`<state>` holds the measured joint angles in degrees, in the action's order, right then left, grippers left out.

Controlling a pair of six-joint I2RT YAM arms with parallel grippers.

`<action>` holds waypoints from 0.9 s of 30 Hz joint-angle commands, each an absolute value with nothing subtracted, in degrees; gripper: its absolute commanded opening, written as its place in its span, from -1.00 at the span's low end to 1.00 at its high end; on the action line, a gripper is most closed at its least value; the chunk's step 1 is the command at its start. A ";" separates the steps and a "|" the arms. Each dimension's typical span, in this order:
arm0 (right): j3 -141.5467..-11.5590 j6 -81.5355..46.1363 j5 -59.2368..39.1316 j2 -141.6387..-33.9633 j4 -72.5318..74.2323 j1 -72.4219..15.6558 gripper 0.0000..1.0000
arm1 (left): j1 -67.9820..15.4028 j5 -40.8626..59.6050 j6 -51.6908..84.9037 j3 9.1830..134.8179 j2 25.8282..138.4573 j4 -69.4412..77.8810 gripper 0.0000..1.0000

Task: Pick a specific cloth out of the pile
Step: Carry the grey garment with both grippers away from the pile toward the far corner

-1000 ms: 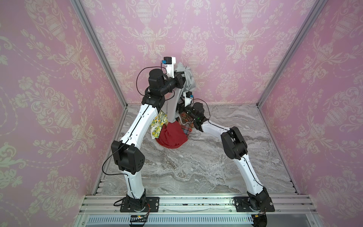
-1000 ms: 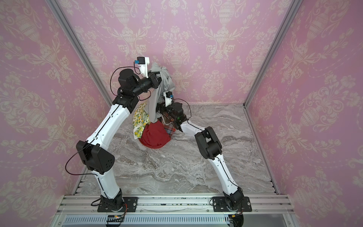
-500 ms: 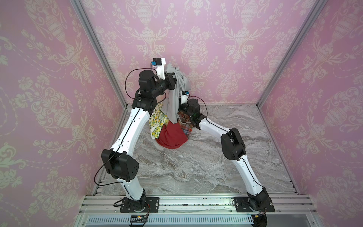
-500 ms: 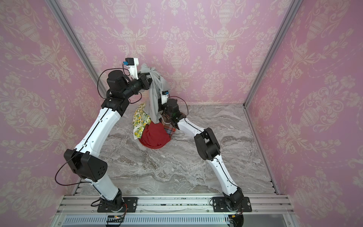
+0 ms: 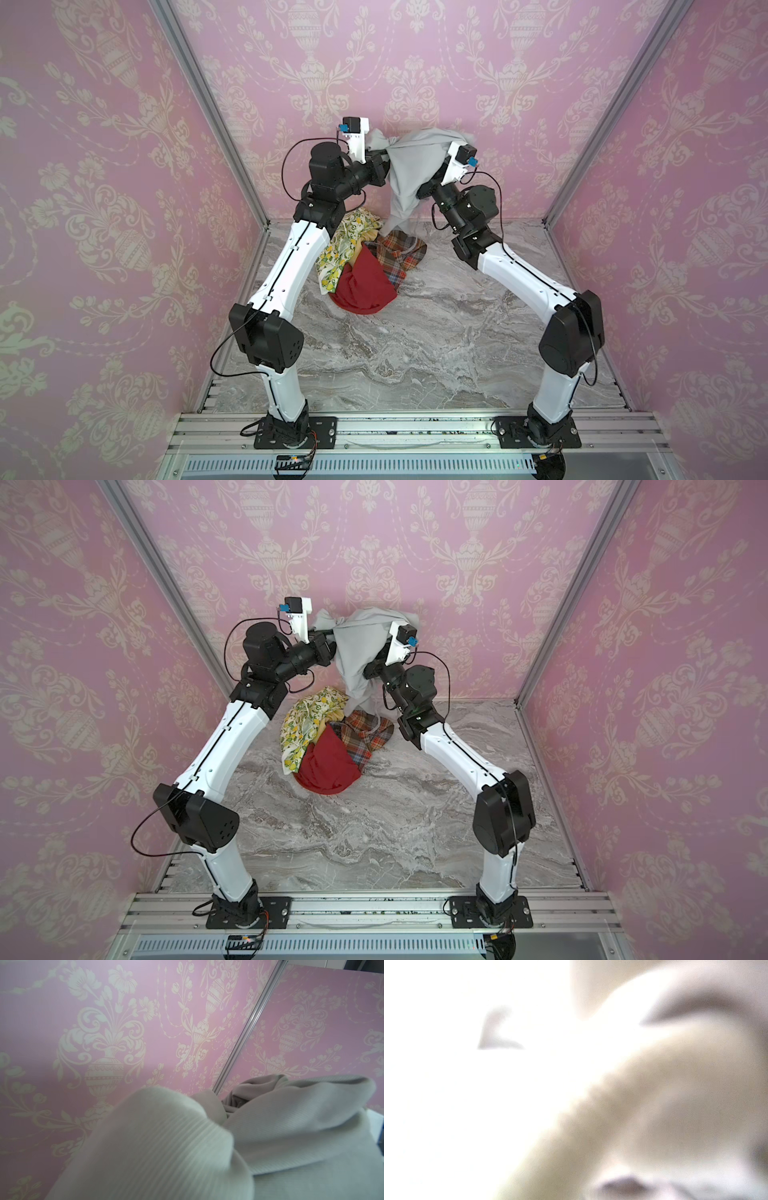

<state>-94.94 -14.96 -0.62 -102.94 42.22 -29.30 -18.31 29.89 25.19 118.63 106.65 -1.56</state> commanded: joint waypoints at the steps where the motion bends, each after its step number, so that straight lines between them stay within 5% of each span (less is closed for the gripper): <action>1: -89.91 -10.08 3.69 -95.21 46.12 -28.80 -1.00 | -22.31 32.21 22.14 123.20 110.39 -4.88 -1.00; 17: -61.62 -4.68 25.97 -55.77 11.19 -23.66 -1.00 | -41.05 31.90 20.36 136.01 128.43 -9.76 -1.00; 27: -51.78 -12.48 26.40 -48.79 -5.72 -12.16 -1.00 | -45.97 33.80 25.71 147.14 145.01 -7.77 -1.00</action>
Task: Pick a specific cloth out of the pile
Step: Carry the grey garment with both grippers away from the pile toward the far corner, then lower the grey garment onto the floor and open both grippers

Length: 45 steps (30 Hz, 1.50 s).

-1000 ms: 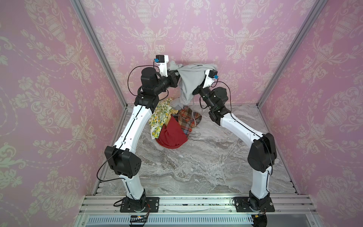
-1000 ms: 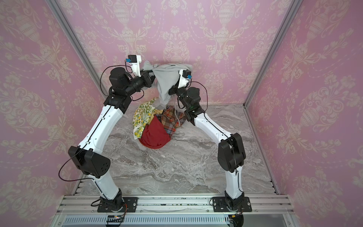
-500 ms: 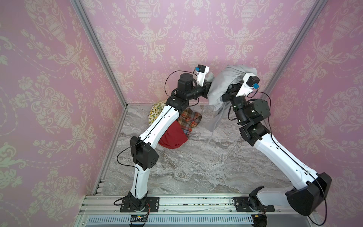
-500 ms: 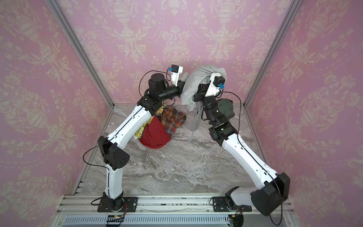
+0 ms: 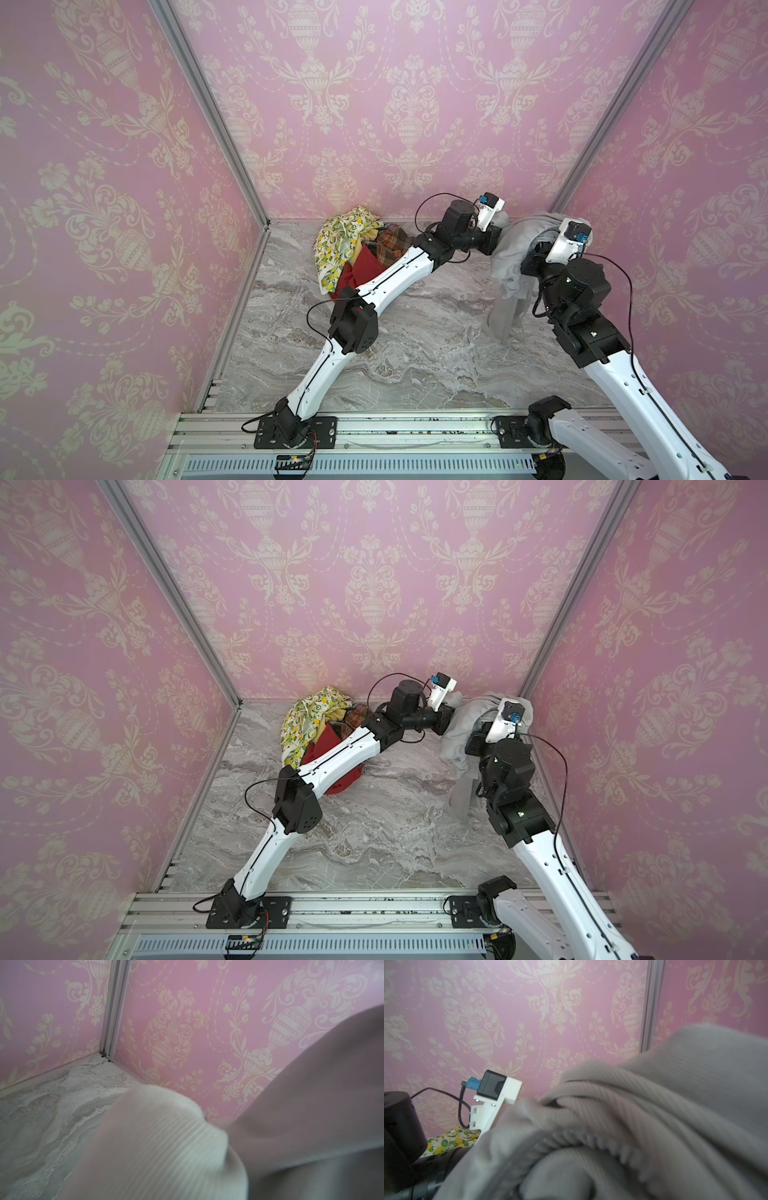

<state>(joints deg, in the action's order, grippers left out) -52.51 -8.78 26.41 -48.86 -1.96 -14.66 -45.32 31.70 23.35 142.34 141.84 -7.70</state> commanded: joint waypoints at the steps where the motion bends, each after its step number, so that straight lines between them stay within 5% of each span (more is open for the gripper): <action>1: -51.76 -13.17 25.38 -49.76 -6.57 -10.57 -1.00 | -46.13 33.77 26.00 148.80 146.74 -7.93 -1.00; 16: -52.76 -19.15 19.72 -66.91 -7.59 2.27 -1.00 | -45.59 33.43 28.02 155.92 160.22 -5.45 -1.00; 20: -52.43 -20.53 18.75 -67.25 -8.26 3.49 -1.00 | -45.54 35.16 29.27 155.59 161.05 -4.25 -0.52; 25: -52.28 -21.66 16.99 -65.98 -8.26 4.80 -1.00 | -45.88 39.72 33.19 153.99 161.20 0.80 0.38; 31: -53.30 -21.61 16.81 -64.13 -8.53 5.27 -1.00 | -46.07 43.87 34.14 149.04 157.82 4.21 0.95; 37: -56.43 -21.88 14.57 -64.40 -8.79 5.44 -1.00 | -45.13 46.53 30.76 139.76 151.37 4.68 0.99; 45: -60.03 -20.44 11.82 -68.29 -11.43 5.45 -1.00 | -41.20 48.66 37.08 121.22 142.98 24.24 0.99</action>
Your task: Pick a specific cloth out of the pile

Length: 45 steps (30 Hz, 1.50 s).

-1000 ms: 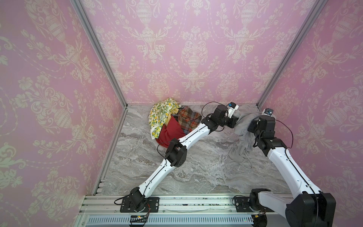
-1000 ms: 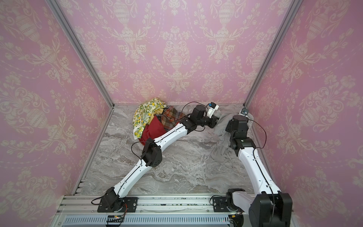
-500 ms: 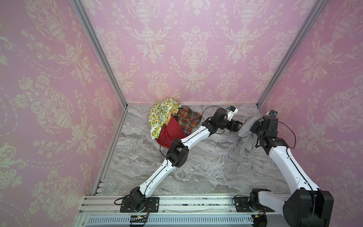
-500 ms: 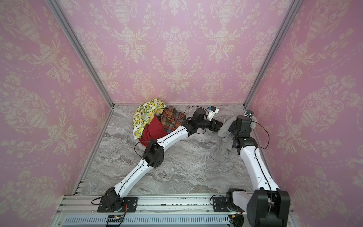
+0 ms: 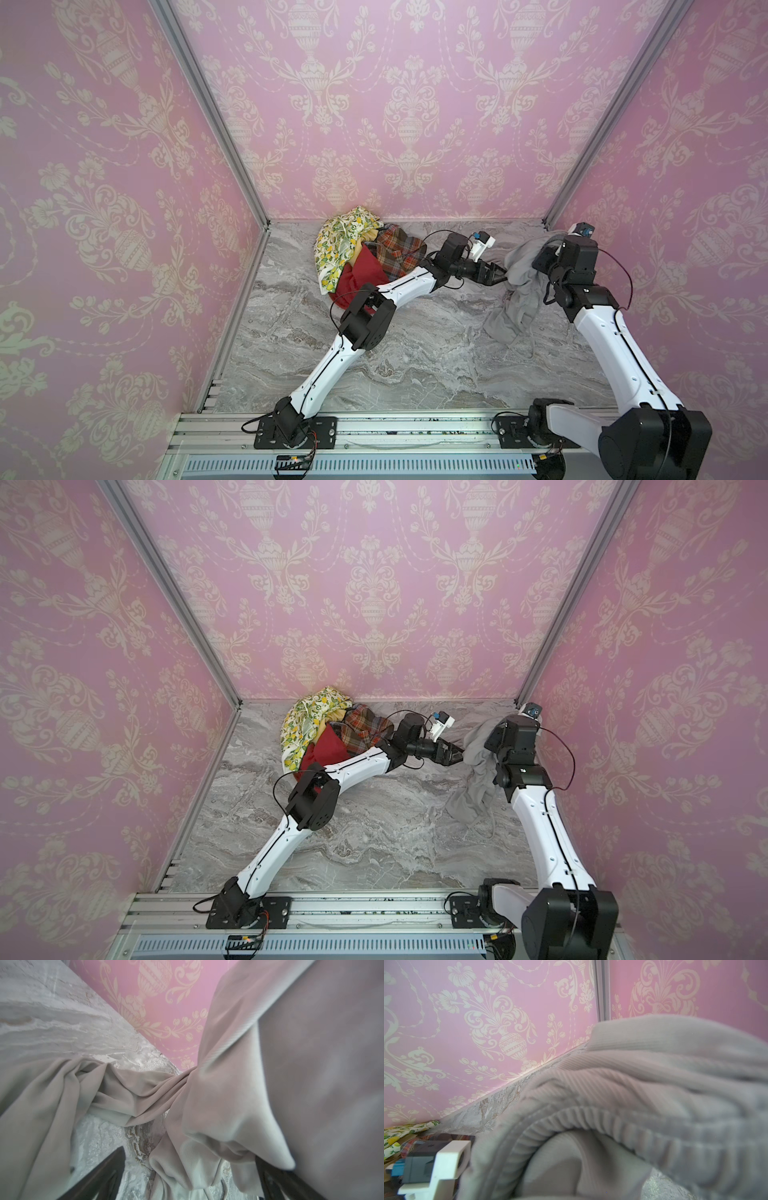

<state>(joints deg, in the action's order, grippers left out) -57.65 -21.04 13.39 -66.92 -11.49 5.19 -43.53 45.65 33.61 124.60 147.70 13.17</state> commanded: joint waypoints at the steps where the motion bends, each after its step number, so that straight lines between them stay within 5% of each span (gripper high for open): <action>1: -60.18 -20.26 11.44 -68.99 -11.49 5.45 -1.00 | -40.65 48.80 38.65 119.06 142.15 27.53 0.99; 11: -64.59 -18.13 9.76 -81.36 -12.98 5.33 -1.00 | -37.97 48.35 41.44 106.58 136.44 39.84 0.98; 24: -84.57 -17.31 7.38 -108.62 -27.76 5.18 -0.97 | -37.56 41.03 29.86 93.03 122.77 32.23 0.98; 28: -88.26 -16.63 6.63 -111.87 -30.05 5.18 -0.26 | -37.14 38.98 28.09 87.50 118.45 31.76 0.98; 31: -89.19 -16.26 7.44 -110.88 -30.98 5.19 0.08 | -36.75 37.55 27.63 83.97 116.28 32.26 0.98; 45: -83.15 -15.03 10.56 -98.79 -30.34 0.37 0.71 | -34.73 35.41 28.77 74.80 112.40 35.88 0.98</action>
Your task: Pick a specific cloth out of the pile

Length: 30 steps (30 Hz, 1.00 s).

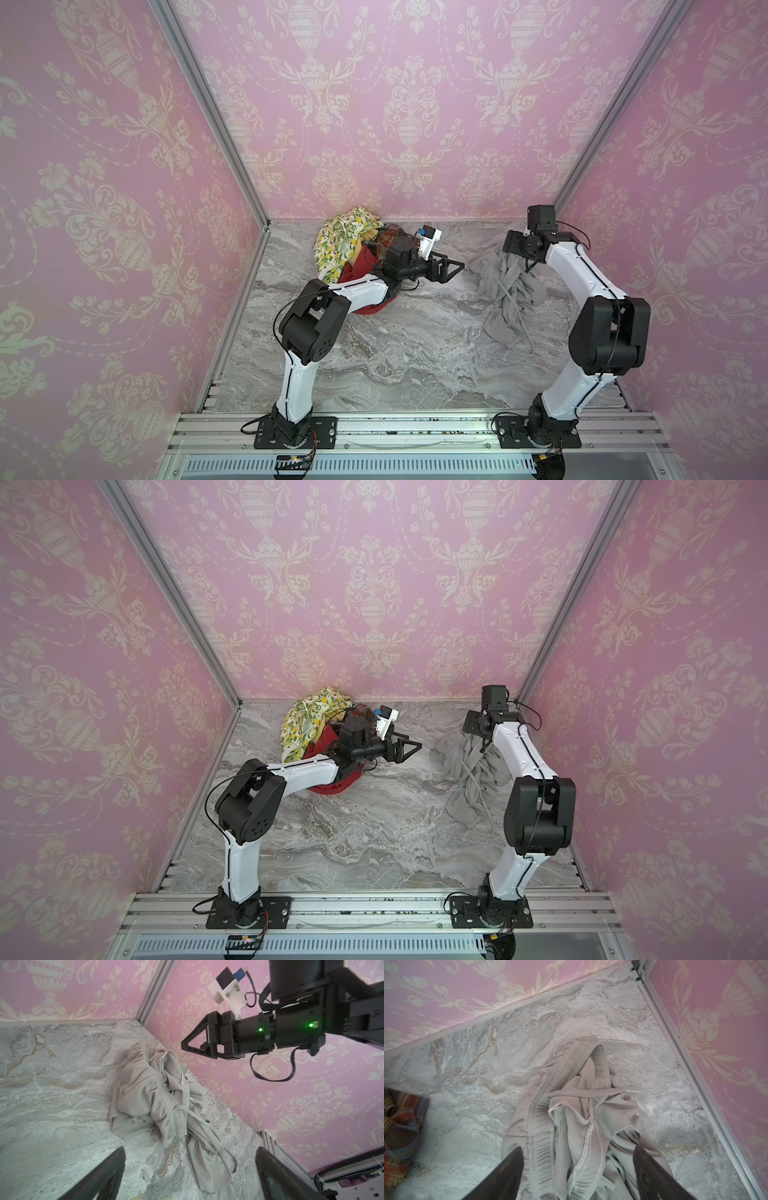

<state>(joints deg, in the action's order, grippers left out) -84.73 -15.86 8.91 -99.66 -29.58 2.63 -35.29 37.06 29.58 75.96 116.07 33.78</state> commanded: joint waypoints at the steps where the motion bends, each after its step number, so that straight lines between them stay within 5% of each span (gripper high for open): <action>1: -82.84 -14.95 11.10 -98.48 -30.71 -0.55 0.73 | -34.50 35.02 28.49 74.23 111.95 35.69 0.98; 7: -78.31 -16.09 15.84 -94.30 -30.73 -6.23 0.84 | -33.58 29.35 26.60 70.24 107.57 31.21 0.99; 21: -52.13 -40.44 20.22 -78.46 -29.43 -10.28 0.86 | -33.66 24.35 26.02 65.30 102.55 26.28 0.98; 30: -46.66 -42.54 18.98 -81.37 -27.91 -10.17 0.74 | -33.66 25.29 26.76 65.05 102.73 27.31 0.97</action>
<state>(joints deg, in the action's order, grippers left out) -47.83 -39.88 18.65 -80.23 -28.99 -10.17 -33.76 25.65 27.83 65.71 104.33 27.44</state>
